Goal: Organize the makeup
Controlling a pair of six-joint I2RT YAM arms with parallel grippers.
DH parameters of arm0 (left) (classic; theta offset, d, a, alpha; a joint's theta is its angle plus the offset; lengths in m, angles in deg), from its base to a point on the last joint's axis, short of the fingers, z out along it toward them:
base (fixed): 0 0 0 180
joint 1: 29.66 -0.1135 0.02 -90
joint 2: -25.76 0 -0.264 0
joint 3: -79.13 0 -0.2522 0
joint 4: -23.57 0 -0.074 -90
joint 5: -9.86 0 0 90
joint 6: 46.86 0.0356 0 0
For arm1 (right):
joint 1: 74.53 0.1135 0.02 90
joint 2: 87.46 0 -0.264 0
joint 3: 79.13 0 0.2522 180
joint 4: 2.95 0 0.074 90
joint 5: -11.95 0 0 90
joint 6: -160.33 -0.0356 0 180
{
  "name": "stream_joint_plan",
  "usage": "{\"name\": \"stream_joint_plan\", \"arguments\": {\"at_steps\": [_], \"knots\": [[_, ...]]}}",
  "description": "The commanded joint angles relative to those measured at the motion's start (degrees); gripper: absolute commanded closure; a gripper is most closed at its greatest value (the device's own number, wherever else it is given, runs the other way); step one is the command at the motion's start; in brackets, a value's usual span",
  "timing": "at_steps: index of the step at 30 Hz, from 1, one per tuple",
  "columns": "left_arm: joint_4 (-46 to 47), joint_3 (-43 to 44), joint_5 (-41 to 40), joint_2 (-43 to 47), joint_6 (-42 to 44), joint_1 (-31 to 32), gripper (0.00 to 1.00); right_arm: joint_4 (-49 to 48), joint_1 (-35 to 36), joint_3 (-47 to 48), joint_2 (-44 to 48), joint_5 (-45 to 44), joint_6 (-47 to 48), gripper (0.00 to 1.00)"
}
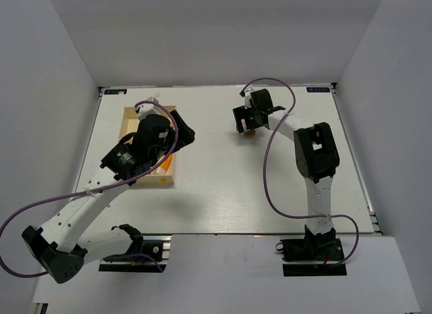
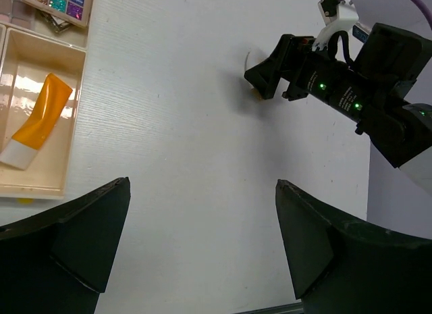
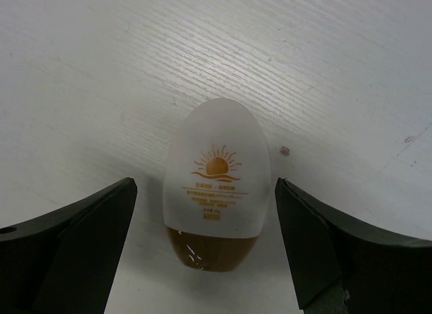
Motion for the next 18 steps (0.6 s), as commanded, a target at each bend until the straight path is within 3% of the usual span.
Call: {"name": "stream_joint_plan", "arguments": {"at_steps": [1, 9, 11, 14, 17, 18], "knots": [[-1.4, -0.9, -1.9, 1.5, -1.3, 0.0, 0.02, -0.8, 1.5, 2.2, -1.4, -7.1, 1.5, 0.11], [-1.6, -0.5, -2.4, 1.4, -1.4, 0.0, 0.02, 0.9, 3.0, 0.9, -2.2, -7.4, 0.9, 0.12], [-1.5, -0.4, -2.5, 1.8, -1.4, 0.0, 0.02, 1.1, 3.0, 0.1, -2.0, -7.4, 1.0, 0.20], [-1.7, -0.4, -2.6, 2.0, -1.5, 0.0, 0.02, 0.9, 3.3, -0.4, -1.7, -7.6, 1.9, 0.40], [-1.8, -0.4, -2.8, 2.6, -1.6, 0.0, 0.02, 0.5, 3.4, -0.6, -0.8, -7.7, 3.6, 0.69], [-1.8, -0.4, -3.0, 2.9, -1.7, 0.0, 0.02, 0.3, 3.4, -0.7, -0.5, -7.5, 4.1, 0.73]]}}
